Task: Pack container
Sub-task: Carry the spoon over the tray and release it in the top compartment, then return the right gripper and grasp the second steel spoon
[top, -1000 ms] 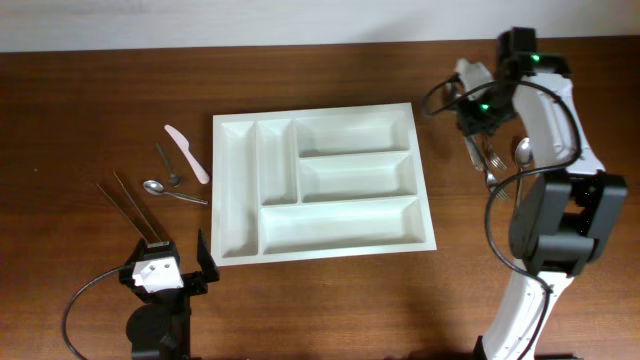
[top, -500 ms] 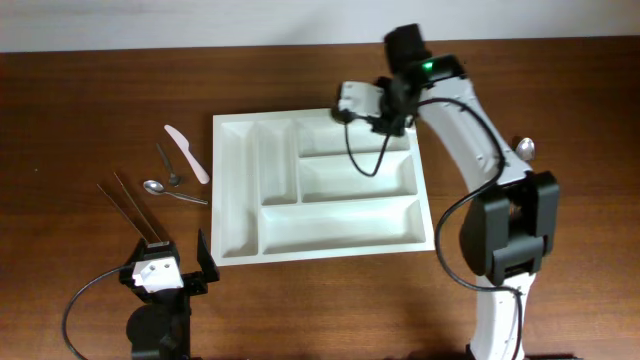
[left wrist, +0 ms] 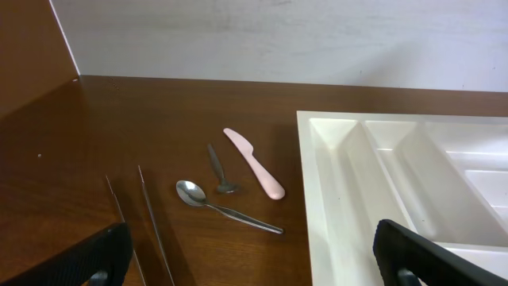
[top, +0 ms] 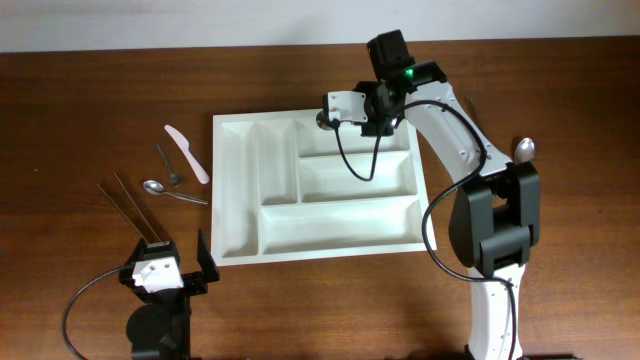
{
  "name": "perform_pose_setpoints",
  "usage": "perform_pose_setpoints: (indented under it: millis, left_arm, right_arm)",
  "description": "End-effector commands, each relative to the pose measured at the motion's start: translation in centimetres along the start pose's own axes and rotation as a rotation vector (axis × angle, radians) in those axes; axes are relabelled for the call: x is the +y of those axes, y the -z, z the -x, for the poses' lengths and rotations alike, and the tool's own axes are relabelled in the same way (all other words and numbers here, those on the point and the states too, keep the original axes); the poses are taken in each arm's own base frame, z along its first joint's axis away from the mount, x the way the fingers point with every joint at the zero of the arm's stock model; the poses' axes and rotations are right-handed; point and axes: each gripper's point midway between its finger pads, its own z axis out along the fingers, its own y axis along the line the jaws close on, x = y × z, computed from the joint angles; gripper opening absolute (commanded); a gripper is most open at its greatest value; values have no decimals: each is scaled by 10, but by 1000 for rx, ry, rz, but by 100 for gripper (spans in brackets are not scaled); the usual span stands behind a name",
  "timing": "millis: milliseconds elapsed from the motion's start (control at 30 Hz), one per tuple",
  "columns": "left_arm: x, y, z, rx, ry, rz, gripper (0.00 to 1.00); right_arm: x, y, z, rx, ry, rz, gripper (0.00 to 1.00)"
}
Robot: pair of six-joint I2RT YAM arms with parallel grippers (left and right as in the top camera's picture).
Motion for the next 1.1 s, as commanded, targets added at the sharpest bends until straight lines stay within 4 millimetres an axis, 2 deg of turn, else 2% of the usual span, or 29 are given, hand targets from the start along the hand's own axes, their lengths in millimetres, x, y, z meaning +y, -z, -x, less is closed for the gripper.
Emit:
perform_pose_setpoints:
  millis: [0, 100, 300, 400, 467, 500, 667, 900, 1000, 1067]
  left_arm:
    - [-1, 0, 0, -6, -13, -6, 99]
    - [-1, 0, 0, -6, -13, -6, 99]
    - [-1, 0, 0, -6, -14, -6, 99]
    - [-1, 0, 0, -6, -13, -6, 99]
    - [-1, 0, 0, -6, -14, -6, 99]
    - [-1, 0, 0, -6, -13, -6, 99]
    - [-1, 0, 0, -6, -14, -6, 99]
    - [-1, 0, 0, -6, -13, -6, 99]
    - [-1, 0, 0, -6, -13, -6, 99]
    - [-1, 0, 0, -6, -14, -6, 99]
  right_arm:
    - [-9, 5, 10, -50, -14, -26, 38]
    - [-17, 6, 12, -60, -86, -54, 55]
    - [-39, 10, 18, -106, -346, -132, 72]
    - [-55, 21, 16, -128, -535, -181, 80]
    - [-66, 31, 7, -127, -696, -215, 98]
    - [-73, 41, -8, -114, -848, -241, 99]
    - [-65, 69, -61, -36, -1096, -209, 99]
    - [-6, 100, -152, 154, -1412, -69, 99]
    - [13, 115, -187, 202, -1582, -53, 99]
    - [24, 124, -209, 230, -1654, -50, 93]
